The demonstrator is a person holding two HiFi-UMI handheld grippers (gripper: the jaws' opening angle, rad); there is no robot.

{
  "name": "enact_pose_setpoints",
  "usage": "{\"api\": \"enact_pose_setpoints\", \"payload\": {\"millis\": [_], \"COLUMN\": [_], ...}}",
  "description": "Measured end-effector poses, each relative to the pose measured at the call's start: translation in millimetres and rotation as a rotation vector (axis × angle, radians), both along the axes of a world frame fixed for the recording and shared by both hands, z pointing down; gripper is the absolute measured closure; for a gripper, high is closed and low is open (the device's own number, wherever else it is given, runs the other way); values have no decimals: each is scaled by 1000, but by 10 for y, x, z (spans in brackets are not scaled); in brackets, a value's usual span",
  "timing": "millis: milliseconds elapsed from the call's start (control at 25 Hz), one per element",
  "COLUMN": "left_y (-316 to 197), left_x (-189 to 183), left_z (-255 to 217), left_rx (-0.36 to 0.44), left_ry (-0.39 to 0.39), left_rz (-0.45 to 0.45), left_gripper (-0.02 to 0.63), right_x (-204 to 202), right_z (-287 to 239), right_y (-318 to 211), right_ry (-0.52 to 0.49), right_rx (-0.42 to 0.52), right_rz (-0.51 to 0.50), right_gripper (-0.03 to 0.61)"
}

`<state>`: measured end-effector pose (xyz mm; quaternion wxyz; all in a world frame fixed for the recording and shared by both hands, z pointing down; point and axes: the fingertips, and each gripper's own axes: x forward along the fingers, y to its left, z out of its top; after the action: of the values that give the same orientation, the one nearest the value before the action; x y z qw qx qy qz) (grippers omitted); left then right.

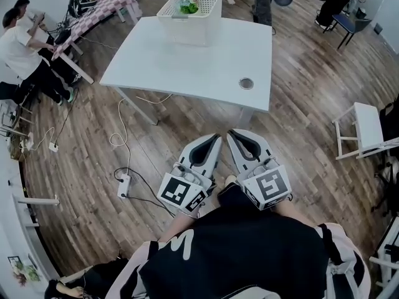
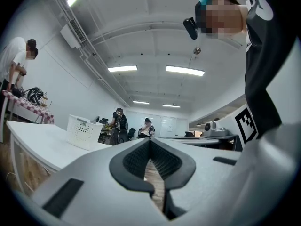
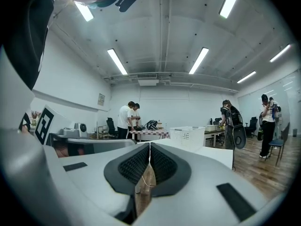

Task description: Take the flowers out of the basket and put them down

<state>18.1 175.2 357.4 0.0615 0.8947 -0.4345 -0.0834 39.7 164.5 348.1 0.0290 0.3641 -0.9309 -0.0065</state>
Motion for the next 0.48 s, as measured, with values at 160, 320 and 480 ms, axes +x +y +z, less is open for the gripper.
{"api": "enact_pose_setpoints", "payload": {"millis": [160, 320, 480], "left_y": [-297, -550, -728], "left_x": [58, 123, 182], "left_z": [28, 38, 87], "left_rx": [1, 9, 3], "left_ry": [0, 2, 5], "left_rz": [-7, -14, -24], "left_gripper": [609, 609, 609], "right_x": [57, 115, 147], "right_z": [16, 47, 100], "right_y": [-295, -549, -722], "right_ry": [2, 8, 11], "right_rx": [1, -3, -9], "right_rz": [-10, -20, -39], "right_gripper": [560, 560, 560]}}
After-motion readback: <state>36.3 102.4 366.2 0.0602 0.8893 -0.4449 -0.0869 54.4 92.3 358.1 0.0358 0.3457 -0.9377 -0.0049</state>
